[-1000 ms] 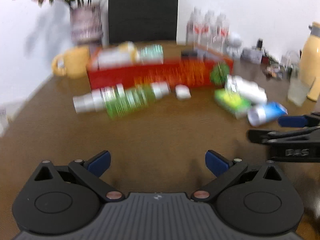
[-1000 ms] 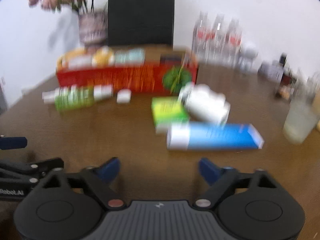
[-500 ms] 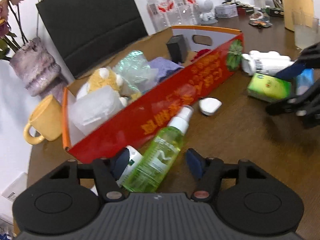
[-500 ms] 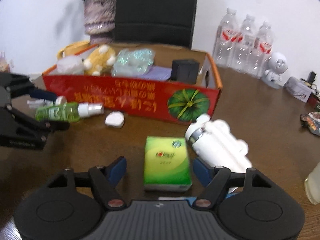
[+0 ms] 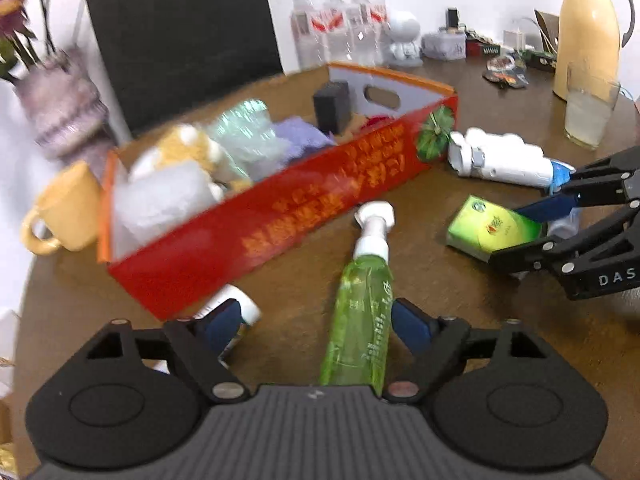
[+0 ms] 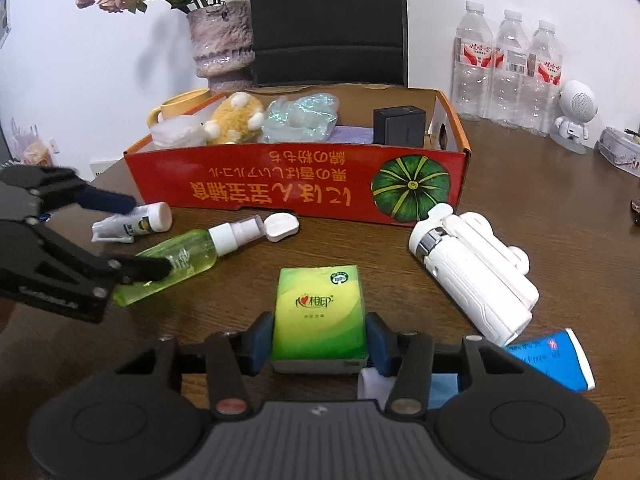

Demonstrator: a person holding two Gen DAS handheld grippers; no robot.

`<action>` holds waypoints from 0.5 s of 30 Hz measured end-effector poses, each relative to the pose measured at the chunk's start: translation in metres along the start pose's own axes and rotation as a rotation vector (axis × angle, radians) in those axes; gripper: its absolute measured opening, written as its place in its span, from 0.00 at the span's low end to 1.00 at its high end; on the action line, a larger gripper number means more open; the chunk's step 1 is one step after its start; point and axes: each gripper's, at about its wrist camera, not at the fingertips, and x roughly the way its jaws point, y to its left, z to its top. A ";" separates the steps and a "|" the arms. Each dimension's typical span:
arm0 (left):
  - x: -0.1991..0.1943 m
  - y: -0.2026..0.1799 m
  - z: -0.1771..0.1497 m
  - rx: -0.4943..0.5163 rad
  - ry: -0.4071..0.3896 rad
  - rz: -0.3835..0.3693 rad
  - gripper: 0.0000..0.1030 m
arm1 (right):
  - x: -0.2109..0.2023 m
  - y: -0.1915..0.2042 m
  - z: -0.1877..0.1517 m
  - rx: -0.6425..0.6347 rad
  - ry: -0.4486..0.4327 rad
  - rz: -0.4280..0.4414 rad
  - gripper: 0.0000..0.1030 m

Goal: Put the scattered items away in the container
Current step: 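Grasp the green spray bottle with the left tool while the right tool grasps the green tissue pack, then carry the bottle and tissue pack into the box and open both tools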

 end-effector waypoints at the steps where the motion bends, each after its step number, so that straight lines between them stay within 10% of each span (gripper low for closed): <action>1: 0.000 -0.002 -0.001 -0.009 0.009 -0.018 0.73 | -0.001 0.000 -0.001 0.002 0.002 0.001 0.47; 5: 0.002 -0.009 -0.004 -0.047 0.043 -0.090 0.31 | -0.004 0.003 -0.003 0.005 0.006 0.007 0.43; 15: -0.059 -0.011 0.006 -0.185 -0.127 -0.137 0.31 | -0.053 0.021 0.027 -0.027 -0.181 0.003 0.42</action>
